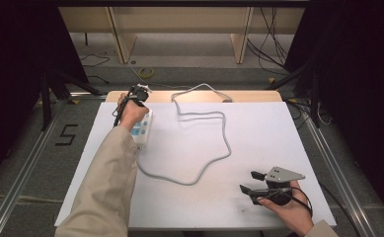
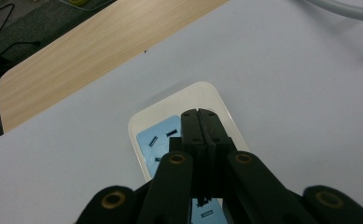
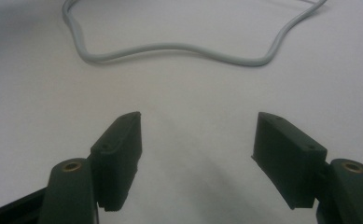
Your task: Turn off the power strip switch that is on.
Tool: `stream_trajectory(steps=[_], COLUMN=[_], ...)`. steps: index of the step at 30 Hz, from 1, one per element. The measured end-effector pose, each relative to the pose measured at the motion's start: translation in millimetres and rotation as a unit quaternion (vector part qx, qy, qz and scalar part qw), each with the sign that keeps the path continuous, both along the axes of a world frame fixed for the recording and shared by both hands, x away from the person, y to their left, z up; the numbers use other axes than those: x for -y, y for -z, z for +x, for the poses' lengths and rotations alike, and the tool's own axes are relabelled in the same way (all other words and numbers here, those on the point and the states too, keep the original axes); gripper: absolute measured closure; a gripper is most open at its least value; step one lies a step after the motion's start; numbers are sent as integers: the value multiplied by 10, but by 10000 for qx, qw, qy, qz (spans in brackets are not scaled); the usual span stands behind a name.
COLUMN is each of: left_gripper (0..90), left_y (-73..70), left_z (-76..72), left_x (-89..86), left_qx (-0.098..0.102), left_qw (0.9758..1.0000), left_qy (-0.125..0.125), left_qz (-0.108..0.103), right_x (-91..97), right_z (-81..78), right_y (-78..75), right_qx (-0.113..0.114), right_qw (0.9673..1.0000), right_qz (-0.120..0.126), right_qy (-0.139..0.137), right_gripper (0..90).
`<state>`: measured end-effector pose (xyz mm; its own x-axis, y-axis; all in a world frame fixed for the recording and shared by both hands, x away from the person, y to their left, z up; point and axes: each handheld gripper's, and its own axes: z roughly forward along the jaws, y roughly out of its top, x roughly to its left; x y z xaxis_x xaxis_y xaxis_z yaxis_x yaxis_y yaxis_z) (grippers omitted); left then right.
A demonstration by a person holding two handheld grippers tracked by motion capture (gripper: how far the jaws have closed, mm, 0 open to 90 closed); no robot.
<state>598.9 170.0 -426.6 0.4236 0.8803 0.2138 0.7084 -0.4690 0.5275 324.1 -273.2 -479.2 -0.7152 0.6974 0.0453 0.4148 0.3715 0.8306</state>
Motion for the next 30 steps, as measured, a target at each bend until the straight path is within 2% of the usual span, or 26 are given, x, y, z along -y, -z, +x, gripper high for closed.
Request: stream_trajectory(steps=[16, 24, 26, 30], left_gripper=[897, 897, 897, 897], left_y=[108, 160, 168, 161], left_z=[25, 35, 36, 43], left_x=[118, 148, 146, 140], left_qx=[93, 121, 161, 236], left_qw=[9999, 9999, 9999, 9997], left_qy=[59, 71, 49, 1], left_qz=[-113, -48, -2, -35], right_x=[3, 6, 7, 6], right_z=[-4, -5, -5, -6], right_y=[-1, 0, 0, 1], right_qx=[-5, 0, 2, 1], right_qw=[10000, 10000, 10000, 10000], right_qz=[13, 11, 10, 8], right_qy=[10, 5, 4, 2], right_gripper=[333, 333, 333, 333])
